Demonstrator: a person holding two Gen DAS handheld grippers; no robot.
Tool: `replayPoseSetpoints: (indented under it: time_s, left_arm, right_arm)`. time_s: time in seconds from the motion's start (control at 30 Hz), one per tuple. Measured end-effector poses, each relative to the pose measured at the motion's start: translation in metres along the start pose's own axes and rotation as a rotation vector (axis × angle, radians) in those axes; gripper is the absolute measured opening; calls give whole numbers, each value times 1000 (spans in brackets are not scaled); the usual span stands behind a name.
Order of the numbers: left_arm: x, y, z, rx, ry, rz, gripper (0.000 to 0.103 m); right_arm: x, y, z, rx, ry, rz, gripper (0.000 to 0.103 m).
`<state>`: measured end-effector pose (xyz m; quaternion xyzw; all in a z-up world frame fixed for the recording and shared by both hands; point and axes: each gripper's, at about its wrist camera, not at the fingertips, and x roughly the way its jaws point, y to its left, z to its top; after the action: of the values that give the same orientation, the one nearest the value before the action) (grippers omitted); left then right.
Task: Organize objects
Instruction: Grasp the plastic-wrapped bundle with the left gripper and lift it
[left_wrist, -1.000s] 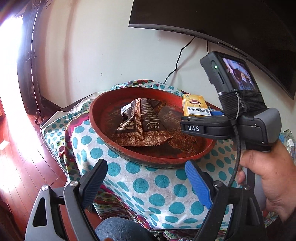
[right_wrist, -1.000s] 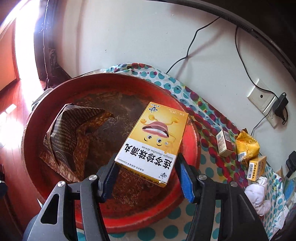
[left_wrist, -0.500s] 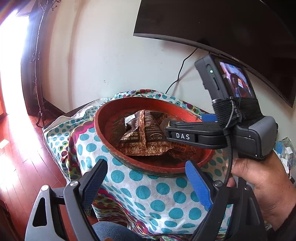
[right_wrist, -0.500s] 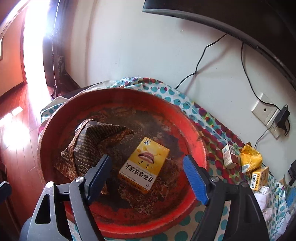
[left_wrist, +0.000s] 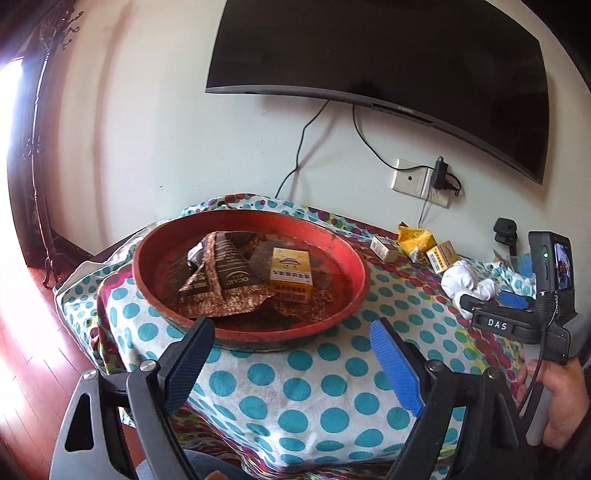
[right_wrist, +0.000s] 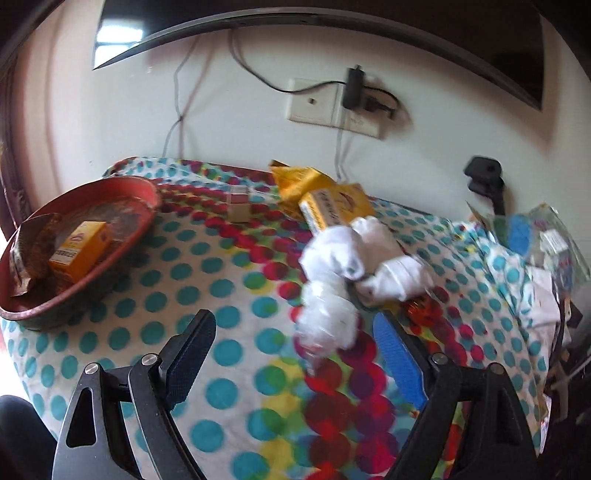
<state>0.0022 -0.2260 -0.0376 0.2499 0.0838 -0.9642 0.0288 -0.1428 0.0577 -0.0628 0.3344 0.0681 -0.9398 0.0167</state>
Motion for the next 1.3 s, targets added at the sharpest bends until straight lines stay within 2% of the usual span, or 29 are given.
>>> replayPoseSetpoints:
  time_s: [0.07, 0.17, 0.23, 0.37, 0.47, 0.57, 0.63, 0.77, 0.87, 1.0, 1.23, 1.27, 1.3]
  left_arm:
    - [4, -10, -3, 35, 11, -29, 88]
    - [10, -27, -7, 93, 26, -73, 88]
    - [15, -42, -9, 126, 31, -81, 88]
    - [27, -96, -8, 228, 54, -129, 88]
    - [41, -142, 4, 282, 59, -153, 88]
    - [66, -189, 18, 312, 95, -155, 88]
    - [85, -217, 25, 320, 119, -171, 88]
    - [133, -264, 30, 312, 202, -169, 88]
    - [169, -290, 23, 361, 267, -123, 88]
    - [192, -299, 12, 401, 291, -93, 88]
    - [211, -289, 5, 359, 349, -81, 87]
    - [212, -288, 3, 355, 353, -81, 86]
    - [213, -287, 3, 353, 355, -77, 76]
  right_arm:
    - [1, -24, -9, 49, 13, -28, 86]
    - [0, -53, -21, 123, 17, -25, 86]
    - [1, -66, -28, 145, 17, -40, 86]
    - [3, -89, -40, 172, 10, -41, 87]
    - [5, -101, -46, 216, 26, 19, 87]
    - [5, -110, -50, 217, 32, -26, 87]
    - [2, -119, -55, 249, 22, -26, 87]
    - [11, -134, -60, 316, 83, 4, 88]
    - [11, -143, -64, 377, 82, 14, 89]
    - [11, -142, -64, 382, 81, 19, 90]
    - [10, -143, -64, 385, 79, 19, 90]
    - [10, -143, -64, 383, 80, 18, 90]
    - [10, -143, -64, 382, 79, 18, 90]
